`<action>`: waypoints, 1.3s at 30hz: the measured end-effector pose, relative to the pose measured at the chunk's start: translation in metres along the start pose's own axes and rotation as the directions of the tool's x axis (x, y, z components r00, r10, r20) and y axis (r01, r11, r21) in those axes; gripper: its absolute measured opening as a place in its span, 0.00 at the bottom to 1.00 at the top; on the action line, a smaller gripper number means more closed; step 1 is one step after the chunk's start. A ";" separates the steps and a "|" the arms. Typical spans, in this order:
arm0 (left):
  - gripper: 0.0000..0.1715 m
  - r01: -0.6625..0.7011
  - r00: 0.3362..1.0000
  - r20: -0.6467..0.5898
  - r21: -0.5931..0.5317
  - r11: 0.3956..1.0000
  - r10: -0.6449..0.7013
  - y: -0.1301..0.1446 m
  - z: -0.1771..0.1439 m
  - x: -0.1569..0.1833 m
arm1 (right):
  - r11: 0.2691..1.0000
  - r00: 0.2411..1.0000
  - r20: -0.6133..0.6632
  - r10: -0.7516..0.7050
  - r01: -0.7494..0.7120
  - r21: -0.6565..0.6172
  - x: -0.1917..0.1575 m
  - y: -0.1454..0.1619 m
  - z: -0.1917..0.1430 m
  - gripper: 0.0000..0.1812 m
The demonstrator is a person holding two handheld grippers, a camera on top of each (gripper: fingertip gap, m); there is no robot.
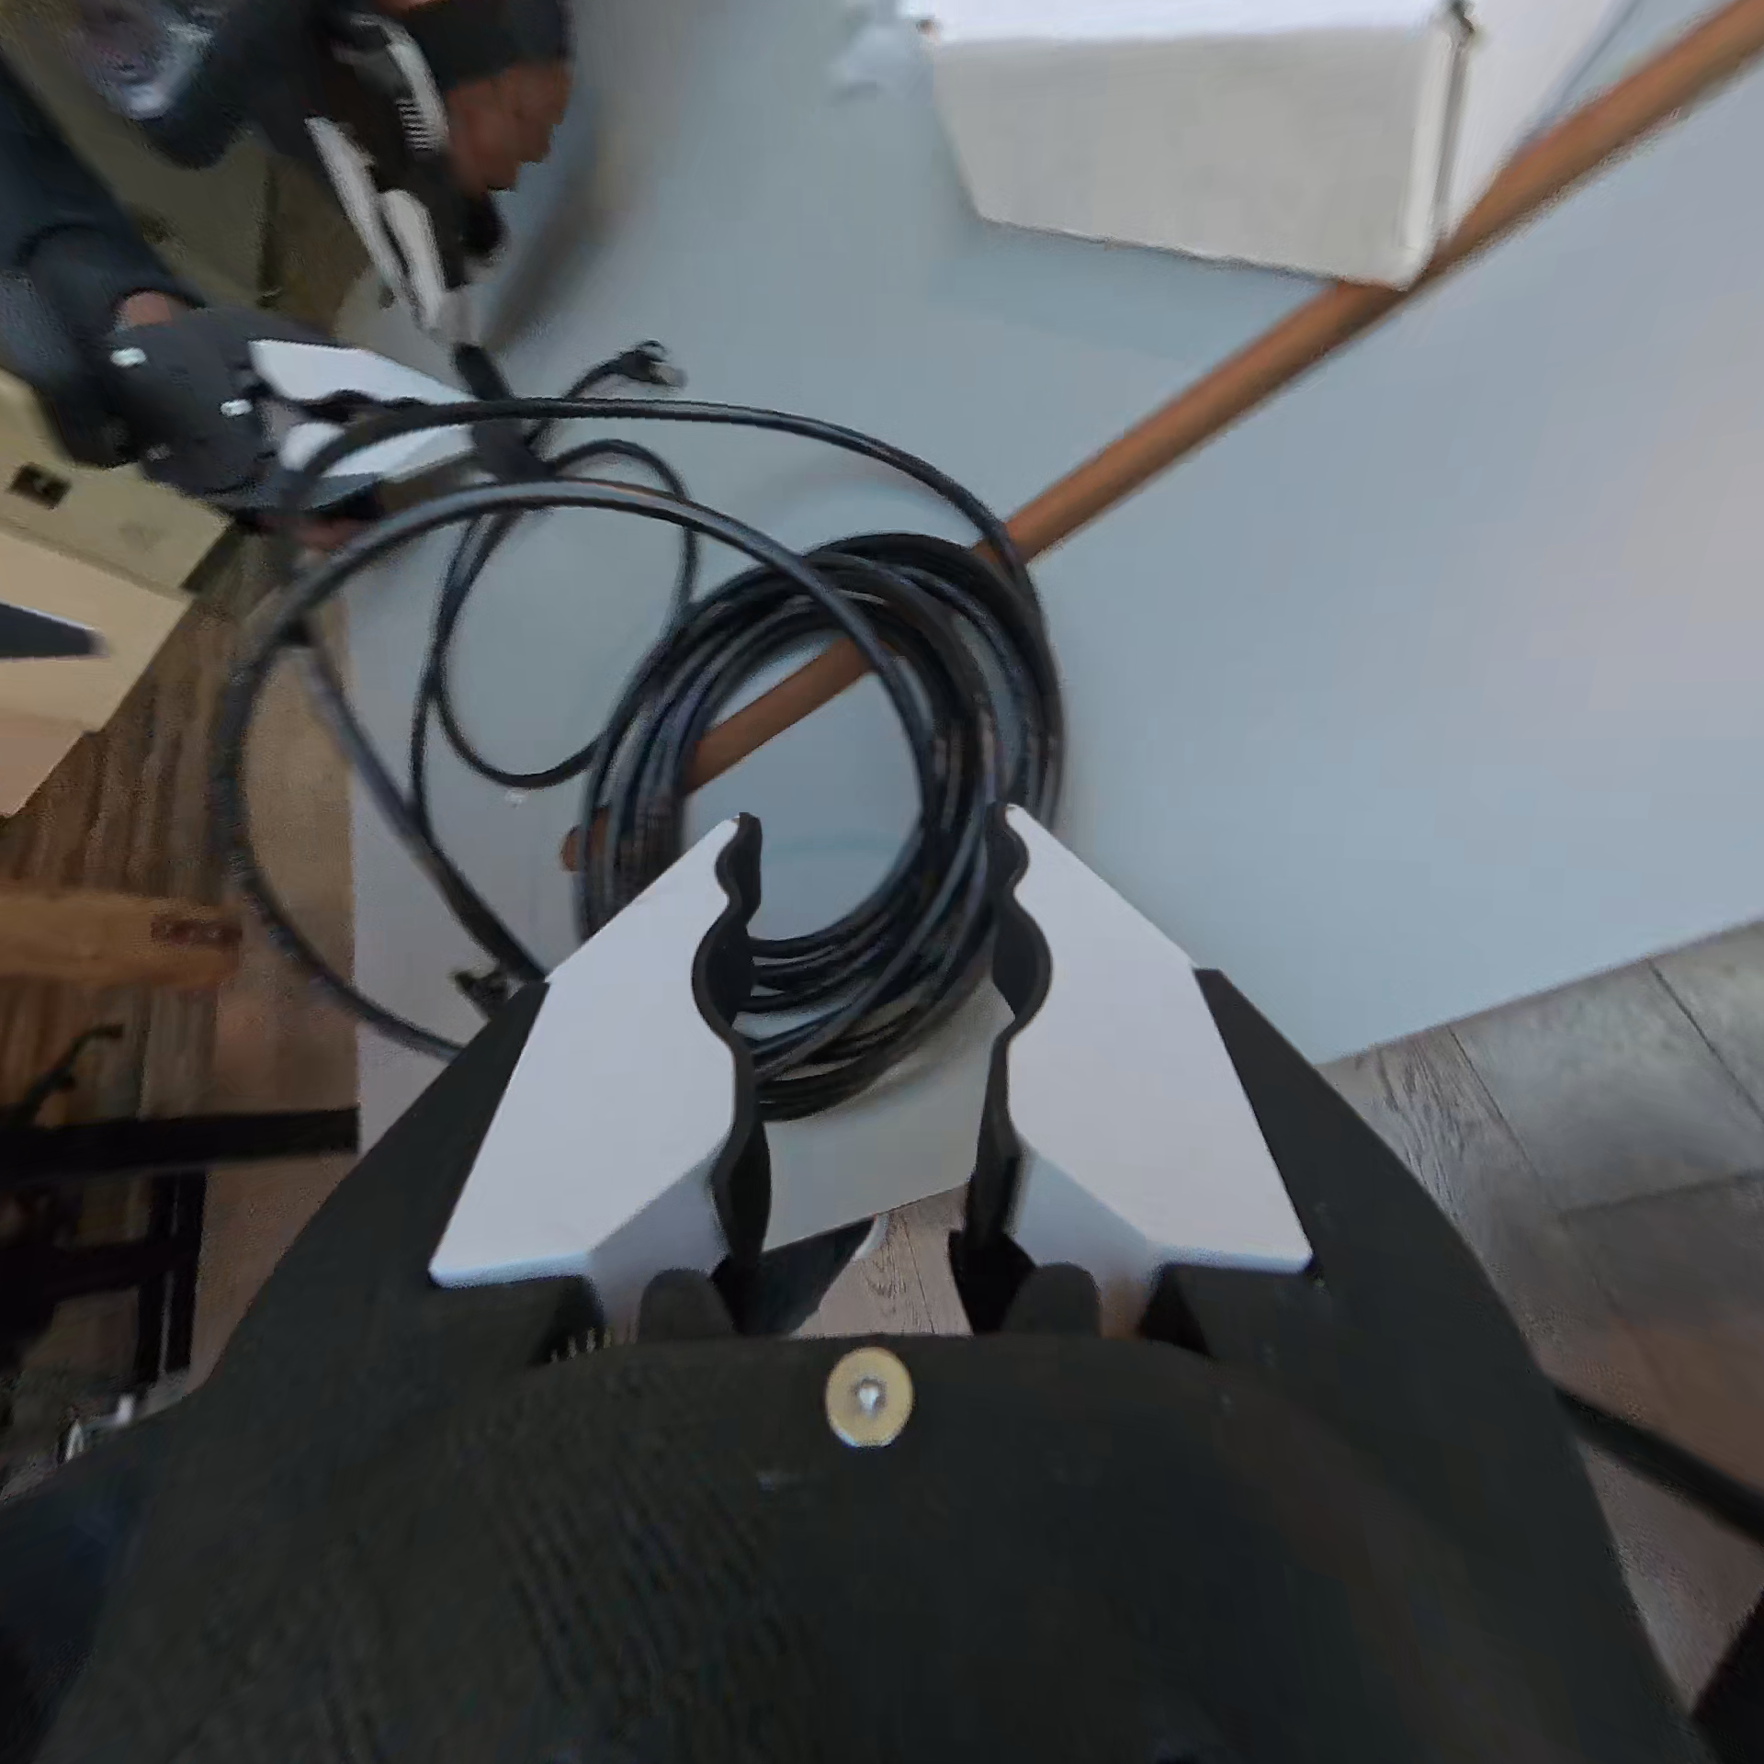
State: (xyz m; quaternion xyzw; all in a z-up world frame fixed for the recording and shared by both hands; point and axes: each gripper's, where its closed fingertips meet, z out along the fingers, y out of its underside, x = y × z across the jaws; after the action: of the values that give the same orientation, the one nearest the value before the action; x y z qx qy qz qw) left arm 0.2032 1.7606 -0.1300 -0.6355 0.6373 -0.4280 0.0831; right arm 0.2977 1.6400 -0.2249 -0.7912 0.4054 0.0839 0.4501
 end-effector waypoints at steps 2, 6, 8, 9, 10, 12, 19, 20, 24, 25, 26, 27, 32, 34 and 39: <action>0.24 0.124 0.992 0.020 -0.020 0.992 -0.123 0.033 0.001 -0.002 | 0.998 0.981 0.182 -0.065 0.064 0.014 -0.040 -0.010 -0.008 0.23; 0.21 0.204 0.976 0.083 -0.056 0.977 -0.199 0.092 0.010 -0.014 | 0.976 0.922 0.375 -0.096 0.161 -0.147 -0.091 0.016 0.008 0.22; 0.21 0.169 0.978 0.141 -0.108 0.980 -0.154 0.120 0.013 -0.027 | 0.946 0.907 0.399 -0.132 0.236 -0.222 -0.098 0.036 0.023 0.22; 0.20 0.144 0.978 0.171 -0.134 0.980 -0.120 0.133 0.013 -0.034 | 0.935 0.904 0.405 -0.135 0.251 -0.250 -0.100 0.043 0.029 0.19; 0.19 0.127 0.976 0.194 -0.148 0.981 -0.097 0.143 0.012 -0.041 | 0.932 0.896 0.425 -0.126 0.254 -0.260 -0.105 0.046 0.031 0.08; 0.18 0.130 0.976 0.191 -0.141 0.981 -0.102 0.155 0.009 -0.046 | 0.943 0.888 0.453 -0.079 0.214 -0.255 -0.116 0.044 0.033 0.02; 0.25 0.035 0.985 0.171 -0.049 0.998 -0.026 0.138 -0.007 -0.061 | 0.938 0.859 0.473 0.195 -0.022 -0.346 -0.135 0.023 0.032 0.02; 0.25 -0.020 0.985 0.168 -0.059 0.998 0.030 0.134 -0.006 -0.063 | 0.926 0.834 0.489 0.256 -0.065 -0.373 -0.142 0.021 0.031 0.02; 0.26 -0.188 0.973 0.112 -0.122 0.975 0.202 0.122 0.001 -0.056 | 0.881 0.756 0.502 0.420 -0.206 -0.427 -0.156 0.015 0.033 0.01; 0.25 -0.230 0.962 0.120 -0.137 0.964 0.246 0.119 0.003 -0.056 | 0.864 0.731 0.507 0.457 -0.231 -0.447 -0.159 0.014 0.034 0.01; 0.25 -0.271 0.948 0.129 -0.149 0.951 0.290 0.117 0.005 -0.056 | 0.847 0.706 0.508 0.493 -0.257 -0.465 -0.161 0.013 0.036 0.02; 0.23 -0.306 0.936 0.129 -0.161 0.938 0.328 0.116 0.009 -0.055 | 0.830 0.678 0.512 0.527 -0.282 -0.481 -0.163 0.012 0.037 0.02; 0.07 -0.377 0.892 0.158 -0.255 0.891 0.423 0.122 0.022 -0.051 | 0.752 0.533 0.538 0.653 -0.371 -0.545 -0.172 0.000 0.038 0.03; 0.01 -0.378 0.882 0.186 -0.268 0.886 0.432 0.122 0.023 -0.053 | 0.769 0.531 0.564 0.632 -0.342 -0.540 -0.172 -0.001 0.038 0.03; 0.00 -0.150 0.969 0.170 -0.176 0.973 0.180 0.115 0.017 -0.050 | 0.823 0.556 0.613 0.561 -0.295 -0.486 -0.152 -0.013 0.030 0.09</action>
State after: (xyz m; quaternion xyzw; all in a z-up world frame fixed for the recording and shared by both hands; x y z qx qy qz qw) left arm 0.1377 1.7775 -0.2375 -0.6217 0.7102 -0.3055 0.1254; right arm 0.2140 1.7530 -0.1577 -0.6263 0.3520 0.5688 0.4005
